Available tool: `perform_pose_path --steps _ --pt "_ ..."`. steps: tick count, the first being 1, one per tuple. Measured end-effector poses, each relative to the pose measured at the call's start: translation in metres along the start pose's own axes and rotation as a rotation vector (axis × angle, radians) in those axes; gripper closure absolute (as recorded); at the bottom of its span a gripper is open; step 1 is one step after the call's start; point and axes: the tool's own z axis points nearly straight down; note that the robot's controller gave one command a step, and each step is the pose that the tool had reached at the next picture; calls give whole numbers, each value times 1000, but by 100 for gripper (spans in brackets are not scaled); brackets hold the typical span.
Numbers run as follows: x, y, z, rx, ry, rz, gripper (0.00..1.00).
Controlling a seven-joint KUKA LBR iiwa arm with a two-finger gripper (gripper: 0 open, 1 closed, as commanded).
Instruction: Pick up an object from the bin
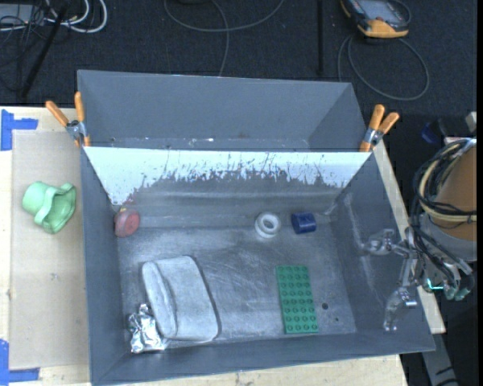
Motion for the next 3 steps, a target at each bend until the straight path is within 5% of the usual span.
perform_pose_path --steps 1,2,3 --pt "-24 30 114 3 -15 -18 0" --pt "-16 95 110 8 -34 -225 0" --pt "-21 161 111 3 -20 -69 0"
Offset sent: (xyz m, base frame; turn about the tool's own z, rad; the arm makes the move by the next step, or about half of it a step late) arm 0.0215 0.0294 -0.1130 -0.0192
